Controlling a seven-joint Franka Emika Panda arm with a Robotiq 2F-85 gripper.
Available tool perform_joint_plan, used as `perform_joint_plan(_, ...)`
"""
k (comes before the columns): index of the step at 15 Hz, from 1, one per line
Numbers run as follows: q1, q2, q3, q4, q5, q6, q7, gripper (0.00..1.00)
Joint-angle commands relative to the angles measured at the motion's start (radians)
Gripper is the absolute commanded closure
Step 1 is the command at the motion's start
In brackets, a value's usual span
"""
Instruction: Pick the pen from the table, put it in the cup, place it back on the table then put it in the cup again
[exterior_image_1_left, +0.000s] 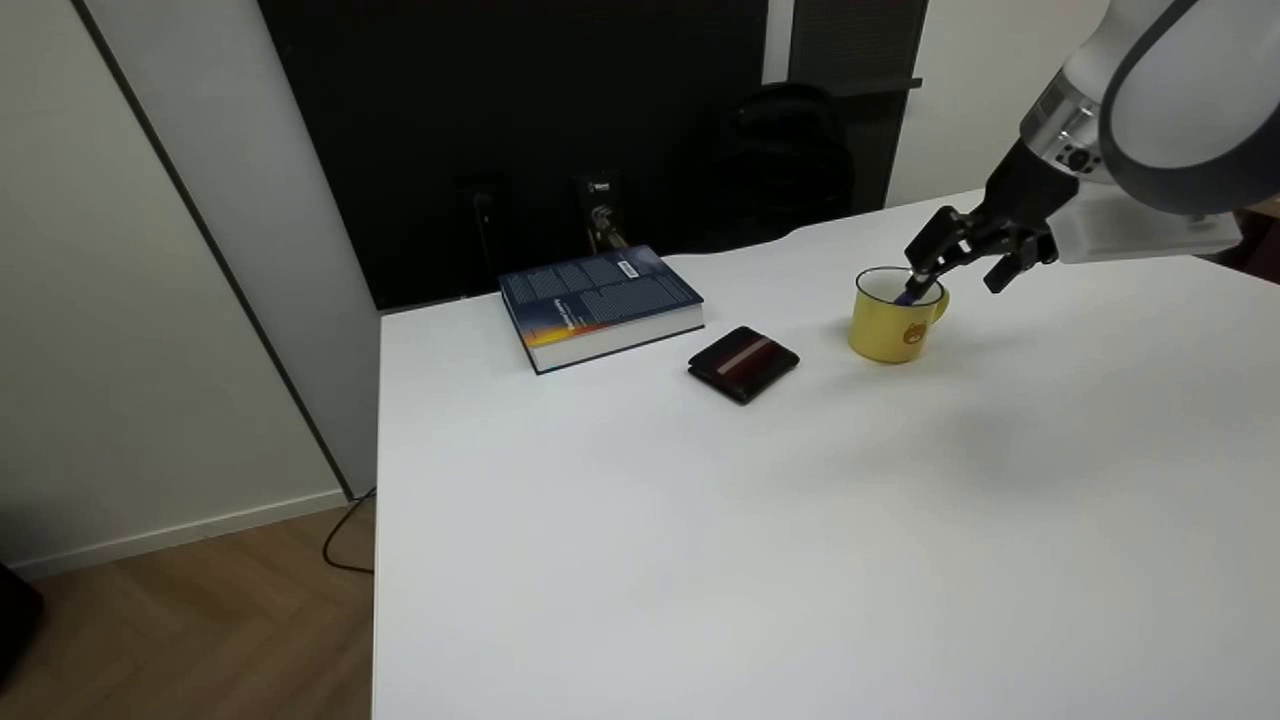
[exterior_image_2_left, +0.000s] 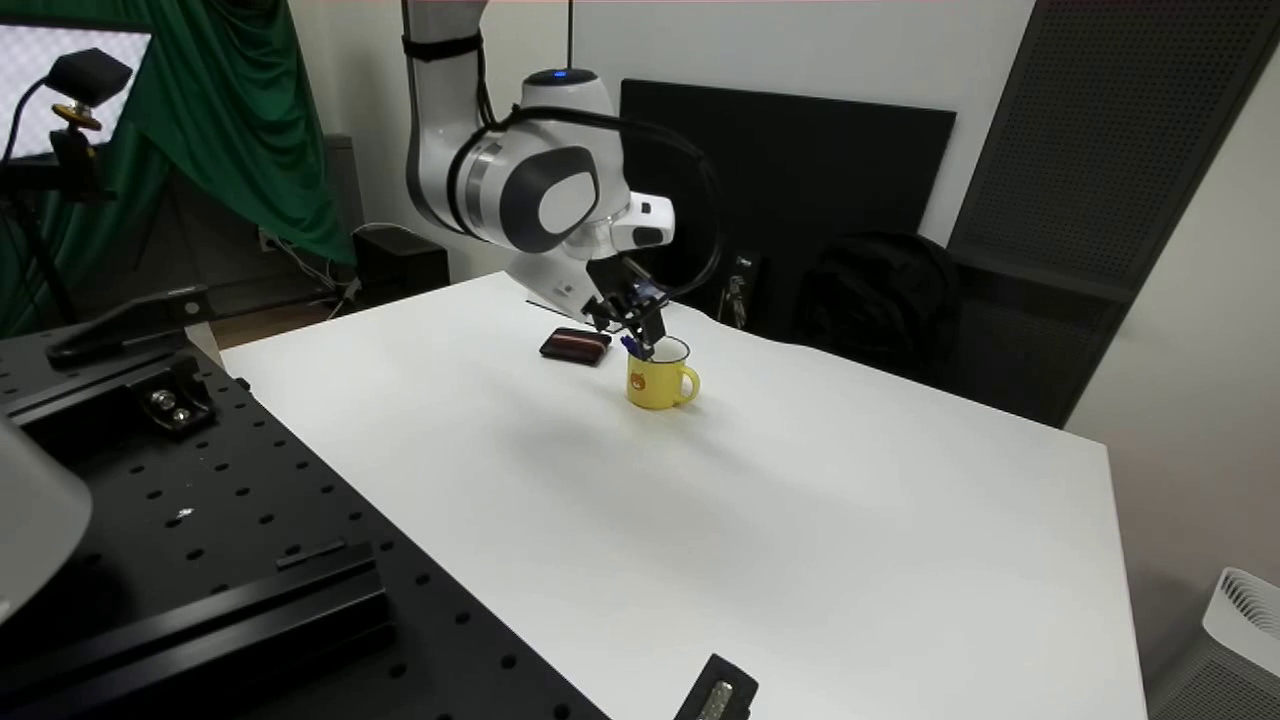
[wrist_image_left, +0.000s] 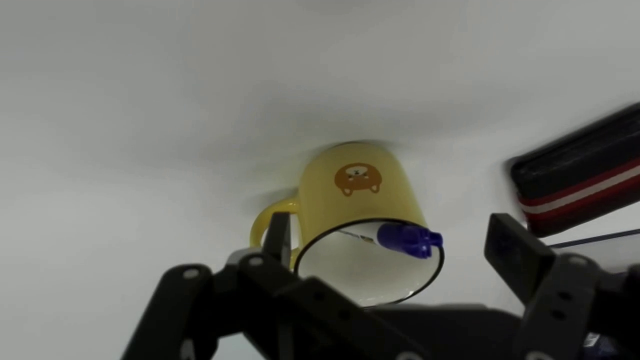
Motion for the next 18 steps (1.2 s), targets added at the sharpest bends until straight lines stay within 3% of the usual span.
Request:
perform_joint_plan(1, -0.005, 0.000, 0.003, 0.000, -0.002, -0.001, -0.003, 0.00)
perform_joint_plan(3, -0.005, 0.000, 0.002, 0.000, -0.002, -0.001, -0.003, 0.00)
perform_joint_plan(8, 0.094, 0.032, -0.085, 0.042, 0.046, 0.000, -0.005, 0.00)
perform_joint_plan(18, 0.201, 0.107, -0.159, 0.139, 0.110, 0.000, 0.000, 0.00)
